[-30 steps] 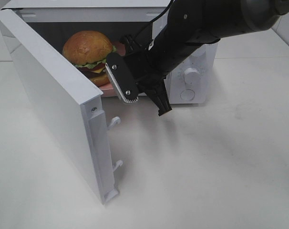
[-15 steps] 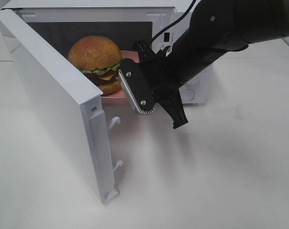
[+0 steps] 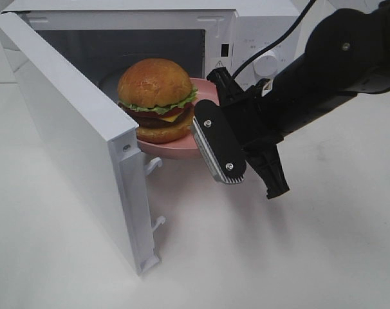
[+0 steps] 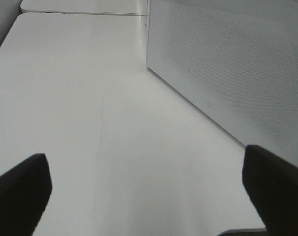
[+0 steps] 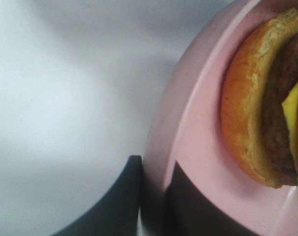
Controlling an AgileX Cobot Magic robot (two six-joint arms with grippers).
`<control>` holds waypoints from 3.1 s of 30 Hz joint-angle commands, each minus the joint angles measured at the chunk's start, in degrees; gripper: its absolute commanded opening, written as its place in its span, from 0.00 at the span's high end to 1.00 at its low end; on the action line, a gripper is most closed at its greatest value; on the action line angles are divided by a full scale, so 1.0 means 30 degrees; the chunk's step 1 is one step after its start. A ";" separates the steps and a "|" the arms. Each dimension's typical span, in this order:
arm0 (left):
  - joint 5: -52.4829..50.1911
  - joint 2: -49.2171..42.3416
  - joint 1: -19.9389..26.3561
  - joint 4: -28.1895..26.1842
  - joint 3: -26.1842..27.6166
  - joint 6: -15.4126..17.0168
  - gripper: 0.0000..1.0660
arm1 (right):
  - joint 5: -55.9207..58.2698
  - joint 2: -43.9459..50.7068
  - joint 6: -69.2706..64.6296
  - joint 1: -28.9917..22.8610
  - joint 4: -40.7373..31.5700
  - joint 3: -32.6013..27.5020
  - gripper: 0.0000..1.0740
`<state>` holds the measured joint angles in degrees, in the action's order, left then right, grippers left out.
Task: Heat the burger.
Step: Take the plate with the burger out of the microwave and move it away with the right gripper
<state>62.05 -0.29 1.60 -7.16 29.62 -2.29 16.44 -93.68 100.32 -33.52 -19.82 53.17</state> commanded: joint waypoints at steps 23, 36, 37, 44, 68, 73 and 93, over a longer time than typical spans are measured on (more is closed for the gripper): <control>-0.0229 -0.0115 0.0038 0.0000 -0.0019 0.0038 0.08 | -0.1203 0.7219 -0.1318 0.0172 -0.0095 -0.5710 1.00; -0.0229 -0.0115 0.0038 0.0000 -0.0019 0.0038 0.08 | -0.0153 1.0619 -0.4851 0.0172 0.2769 -0.7468 1.00; -0.0229 -0.0115 0.0038 0.0000 -0.0019 0.0038 0.08 | 0.0325 1.1134 -0.5768 0.0172 0.3724 -0.7487 1.00; -0.0229 -0.0115 0.0038 0.0000 -0.0019 0.0038 0.08 | 0.1719 1.2338 -0.8442 0.0172 0.6226 -0.7487 0.99; -0.0229 -0.0115 0.0038 0.0000 -0.0019 0.0038 0.08 | 0.7009 1.4381 -2.3969 0.0172 1.6215 -0.7487 0.99; -0.0229 -0.0115 0.0038 0.0000 -0.0019 0.0038 0.08 | 0.8327 1.4381 -2.6929 0.0172 1.7704 -0.7487 0.99; -0.0229 -0.0115 0.0038 0.0000 -0.0019 0.0038 0.08 | 1.0237 1.2548 -3.9267 0.0172 2.1371 -0.9454 0.99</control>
<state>62.05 -0.29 1.60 -7.16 29.62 -2.29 47.15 -55.69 -15.24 -33.12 40.28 24.75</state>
